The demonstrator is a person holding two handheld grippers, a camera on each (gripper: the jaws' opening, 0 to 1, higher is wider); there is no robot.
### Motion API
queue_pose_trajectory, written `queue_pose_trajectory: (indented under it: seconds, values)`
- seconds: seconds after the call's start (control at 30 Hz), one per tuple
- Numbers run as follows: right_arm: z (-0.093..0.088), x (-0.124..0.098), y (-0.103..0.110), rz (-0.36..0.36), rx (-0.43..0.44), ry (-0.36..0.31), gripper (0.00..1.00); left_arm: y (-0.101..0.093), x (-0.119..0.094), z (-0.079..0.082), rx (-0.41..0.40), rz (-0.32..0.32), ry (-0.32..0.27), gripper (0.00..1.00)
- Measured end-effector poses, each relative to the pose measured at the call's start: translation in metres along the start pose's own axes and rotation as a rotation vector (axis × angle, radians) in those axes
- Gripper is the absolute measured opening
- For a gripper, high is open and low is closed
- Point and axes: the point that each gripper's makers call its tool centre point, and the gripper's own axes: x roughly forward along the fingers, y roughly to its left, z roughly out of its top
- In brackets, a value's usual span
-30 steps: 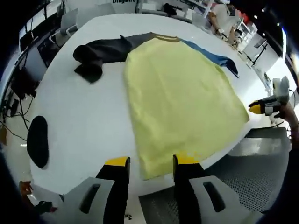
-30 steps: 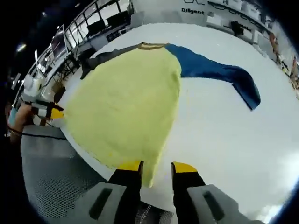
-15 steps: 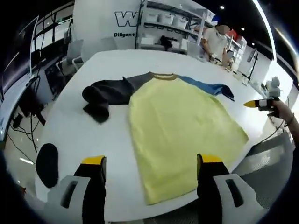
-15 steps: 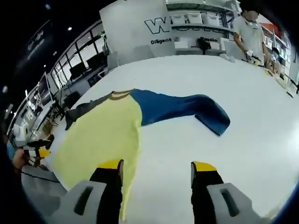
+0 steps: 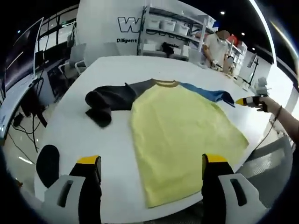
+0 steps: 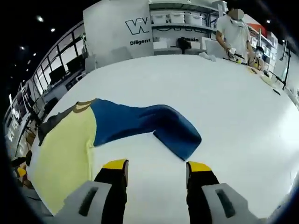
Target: Fold the garment on the visible template until the final outline fits inside the template.
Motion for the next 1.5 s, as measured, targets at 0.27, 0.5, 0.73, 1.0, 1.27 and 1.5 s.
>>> queue_pose_trajectory:
  seconds: [0.27,0.5,0.73,1.0,1.27,1.5]
  values:
    - [0.006,0.02,-0.027,-0.074,0.115,-0.013,0.38,0.002,-0.003,0.005,0.006,0.008,-0.029,0.85]
    - [0.004,0.027,-0.042,-0.142,0.135,0.0,0.23,0.004,-0.007,0.005,0.006,0.017,-0.014,0.82]
    - [0.003,0.034,-0.042,-0.165,0.094,0.012,0.14,0.004,-0.016,0.009,0.042,0.024,-0.023,0.83]
    - [-0.002,0.04,-0.042,-0.186,0.066,0.025,0.08,0.001,-0.019,0.012,0.054,0.012,-0.032,0.83]
    - [-0.004,0.037,-0.058,-0.203,0.013,0.048,0.0,-0.004,-0.019,0.017,0.074,-0.006,-0.041,0.84]
    - [-0.004,0.029,-0.083,-0.237,0.008,0.057,0.0,-0.012,-0.024,0.026,0.105,-0.026,-0.071,0.84]
